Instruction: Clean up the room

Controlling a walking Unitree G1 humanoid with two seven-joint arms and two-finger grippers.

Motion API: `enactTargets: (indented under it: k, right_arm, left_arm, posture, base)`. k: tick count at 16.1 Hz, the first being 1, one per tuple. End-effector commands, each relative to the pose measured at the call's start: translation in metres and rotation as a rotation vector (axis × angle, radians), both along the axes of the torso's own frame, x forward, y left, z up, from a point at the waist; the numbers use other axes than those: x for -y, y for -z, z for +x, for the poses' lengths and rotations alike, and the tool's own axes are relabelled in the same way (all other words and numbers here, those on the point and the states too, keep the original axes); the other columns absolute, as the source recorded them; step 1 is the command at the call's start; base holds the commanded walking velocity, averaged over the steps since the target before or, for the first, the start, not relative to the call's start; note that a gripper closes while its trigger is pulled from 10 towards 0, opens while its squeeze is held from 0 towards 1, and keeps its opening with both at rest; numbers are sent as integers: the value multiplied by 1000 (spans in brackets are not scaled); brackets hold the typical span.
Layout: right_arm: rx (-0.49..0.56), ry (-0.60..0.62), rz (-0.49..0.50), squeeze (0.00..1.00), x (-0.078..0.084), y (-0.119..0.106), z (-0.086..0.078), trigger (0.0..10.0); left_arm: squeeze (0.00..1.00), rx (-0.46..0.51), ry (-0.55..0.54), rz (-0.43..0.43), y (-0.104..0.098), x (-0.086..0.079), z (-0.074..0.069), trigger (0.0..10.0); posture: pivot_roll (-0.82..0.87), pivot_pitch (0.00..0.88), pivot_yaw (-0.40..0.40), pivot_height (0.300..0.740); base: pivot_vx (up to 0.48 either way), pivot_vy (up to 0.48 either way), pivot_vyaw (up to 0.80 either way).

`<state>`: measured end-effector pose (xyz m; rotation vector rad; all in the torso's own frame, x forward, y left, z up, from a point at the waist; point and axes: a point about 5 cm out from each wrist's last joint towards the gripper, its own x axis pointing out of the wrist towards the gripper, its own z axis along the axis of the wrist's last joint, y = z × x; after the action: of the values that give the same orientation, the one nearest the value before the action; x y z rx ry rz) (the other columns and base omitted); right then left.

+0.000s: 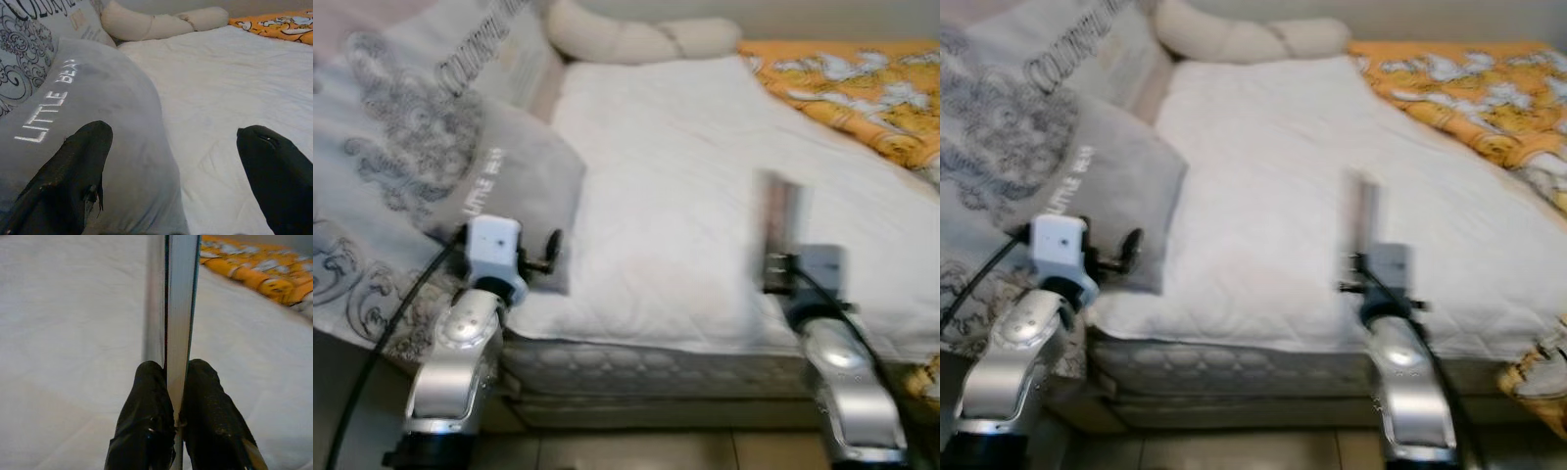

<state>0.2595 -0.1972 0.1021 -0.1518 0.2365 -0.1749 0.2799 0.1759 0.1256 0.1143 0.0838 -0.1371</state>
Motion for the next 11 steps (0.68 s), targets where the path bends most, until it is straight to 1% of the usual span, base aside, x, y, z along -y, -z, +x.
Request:
enactTargets:
  k: [1,11]
  right_arm:
    - [66,-38,9,0,-10,-12,5,10000]
    - [68,-46,6,0,-12,-12,5,10000]
  left_arm:
    - [114,-1,-28,15,0,-9,-1,10000]
    - [114,2,-28,11,-1,-9,0,10000]
  posture:
    - [-28,0,22,740]
    - [-28,0,21,740]
  base:
    - [304,0,0]
    - [306,0,0]
